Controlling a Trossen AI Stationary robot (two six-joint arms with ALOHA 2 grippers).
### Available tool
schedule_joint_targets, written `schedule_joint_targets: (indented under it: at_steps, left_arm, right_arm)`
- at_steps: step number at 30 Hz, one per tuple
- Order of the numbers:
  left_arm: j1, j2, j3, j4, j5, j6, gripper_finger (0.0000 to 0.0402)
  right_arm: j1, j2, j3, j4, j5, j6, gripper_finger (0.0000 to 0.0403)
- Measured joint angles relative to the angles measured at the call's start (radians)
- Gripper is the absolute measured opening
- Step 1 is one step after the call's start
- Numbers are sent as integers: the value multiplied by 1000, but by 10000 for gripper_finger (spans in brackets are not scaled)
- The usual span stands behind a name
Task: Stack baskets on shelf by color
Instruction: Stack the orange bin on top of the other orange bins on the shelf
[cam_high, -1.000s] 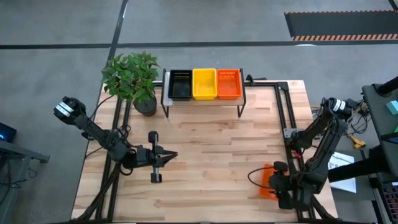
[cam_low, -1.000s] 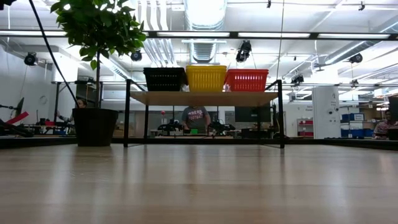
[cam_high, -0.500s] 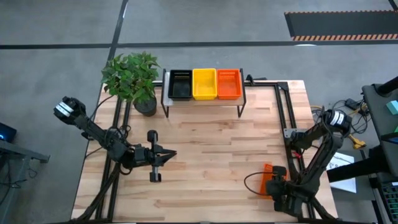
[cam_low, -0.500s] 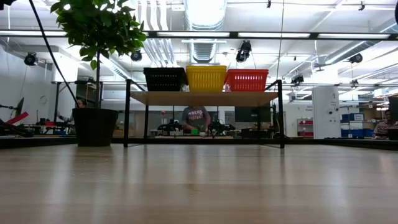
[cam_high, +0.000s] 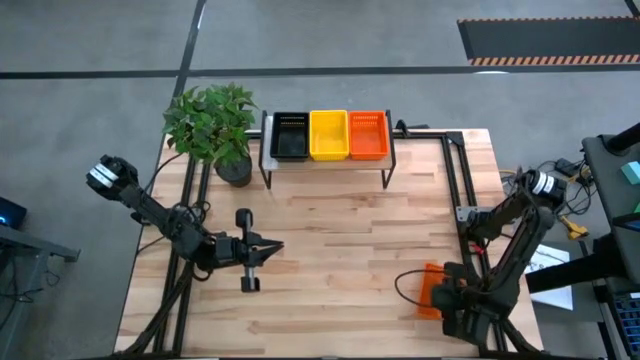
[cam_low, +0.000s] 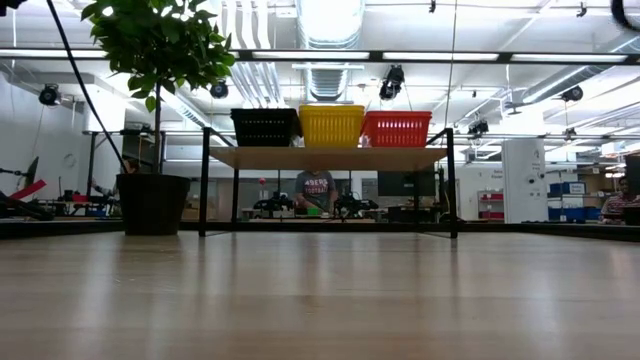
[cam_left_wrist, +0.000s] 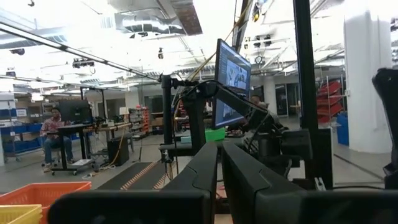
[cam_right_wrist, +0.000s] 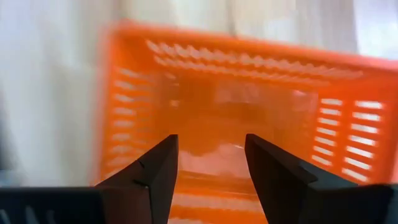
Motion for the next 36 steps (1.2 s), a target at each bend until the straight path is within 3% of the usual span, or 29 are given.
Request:
schedule_joint_targets:
  at_steps: [7, 15, 18, 21, 24, 29, 36]
  left_arm:
    - [0, 0, 0, 9, 0, 0, 8]
    - [0, 0, -1, 7, 0, 45, 8]
    - [0, -1, -1, 8, 0, 70, 8]
    - [0, -10, -1, 9, 0, 108, 8]
    - [0, -28, 0, 9, 0, 159, 8]
    - [0, -77, -6, 9, 0, 237, 8]
    - [-2, -99, -28, -2, 0, 234, 8]
  right_arm:
    - [12, -47, 36, 174, 3, -28, 183]
    - [11, 85, 30, 163, 2, 15, 167]
    - [3, 132, 30, 166, 6, -10, 136]
    - [-14, 153, 43, 161, -7, -62, 74]
    - [-39, 151, 89, 143, -8, -172, 21]
    - [-147, 125, 237, -4, 5, -378, 9]
    - [-389, 107, 513, -277, 155, -767, 9]
